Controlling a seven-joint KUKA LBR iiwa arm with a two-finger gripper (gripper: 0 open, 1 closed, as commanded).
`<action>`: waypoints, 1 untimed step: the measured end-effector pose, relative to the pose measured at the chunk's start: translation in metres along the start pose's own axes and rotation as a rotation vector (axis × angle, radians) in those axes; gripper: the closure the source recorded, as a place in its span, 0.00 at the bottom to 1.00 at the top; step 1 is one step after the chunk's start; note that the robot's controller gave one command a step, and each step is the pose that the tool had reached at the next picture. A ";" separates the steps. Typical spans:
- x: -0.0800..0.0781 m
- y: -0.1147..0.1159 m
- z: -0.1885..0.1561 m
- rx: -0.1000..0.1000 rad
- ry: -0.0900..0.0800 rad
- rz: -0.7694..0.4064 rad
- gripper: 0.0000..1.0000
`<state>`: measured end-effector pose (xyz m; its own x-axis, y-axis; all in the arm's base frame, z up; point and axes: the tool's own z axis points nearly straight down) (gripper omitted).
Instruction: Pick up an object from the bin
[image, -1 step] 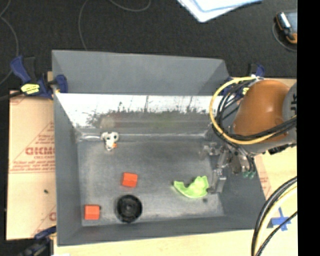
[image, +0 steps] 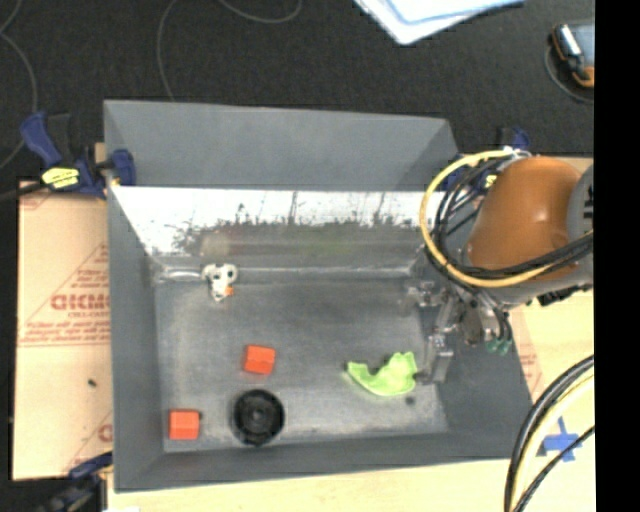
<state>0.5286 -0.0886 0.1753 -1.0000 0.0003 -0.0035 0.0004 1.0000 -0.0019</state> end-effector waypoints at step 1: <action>0.009 0.024 0.085 -0.002 0.009 -0.133 0.00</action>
Offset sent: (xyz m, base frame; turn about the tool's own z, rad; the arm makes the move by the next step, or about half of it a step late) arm -0.0244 0.0426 -0.1053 -0.0658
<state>0.5195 -0.0643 0.0902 -0.9912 -0.1325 0.0054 -0.1325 0.9912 0.0001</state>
